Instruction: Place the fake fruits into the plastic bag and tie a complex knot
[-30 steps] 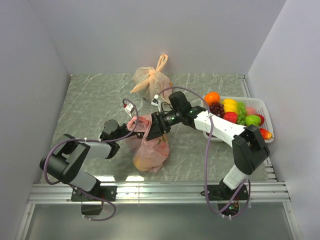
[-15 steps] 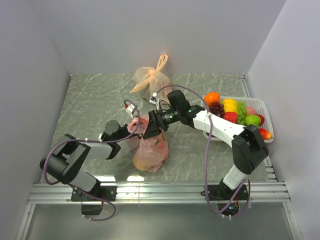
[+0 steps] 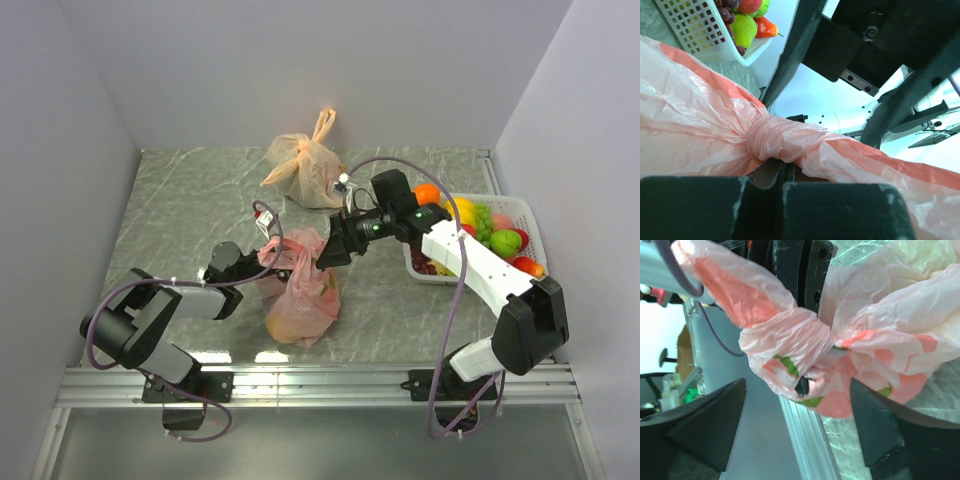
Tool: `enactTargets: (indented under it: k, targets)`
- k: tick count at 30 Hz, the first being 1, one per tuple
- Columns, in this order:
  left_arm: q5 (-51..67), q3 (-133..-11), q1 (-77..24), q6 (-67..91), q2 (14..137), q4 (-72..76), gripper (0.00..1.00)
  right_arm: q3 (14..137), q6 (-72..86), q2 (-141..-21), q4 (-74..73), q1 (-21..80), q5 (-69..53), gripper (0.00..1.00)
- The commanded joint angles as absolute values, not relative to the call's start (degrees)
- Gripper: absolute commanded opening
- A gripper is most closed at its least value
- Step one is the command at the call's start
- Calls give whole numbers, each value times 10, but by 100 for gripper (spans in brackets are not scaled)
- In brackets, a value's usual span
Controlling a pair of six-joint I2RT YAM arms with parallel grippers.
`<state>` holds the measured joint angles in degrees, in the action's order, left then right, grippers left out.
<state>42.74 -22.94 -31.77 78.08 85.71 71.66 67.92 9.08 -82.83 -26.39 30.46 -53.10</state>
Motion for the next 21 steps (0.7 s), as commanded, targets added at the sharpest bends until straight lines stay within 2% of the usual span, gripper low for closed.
enactTargets:
  k: [1,2,5,21]
  targets:
    - [442,-243,-321,775,849,758,0,663,64,-807,-280,297,-527,81]
    - [441,-243,-321,776,850,759,0,656,63,-809,-275,295,-526,71]
    - [442,-247,-322,775,853,763,0,640,80,-813,-242,301,-514,66]
    - [440,-262,-338,797,895,809,0,666,161,-898,-108,374,-491,62]
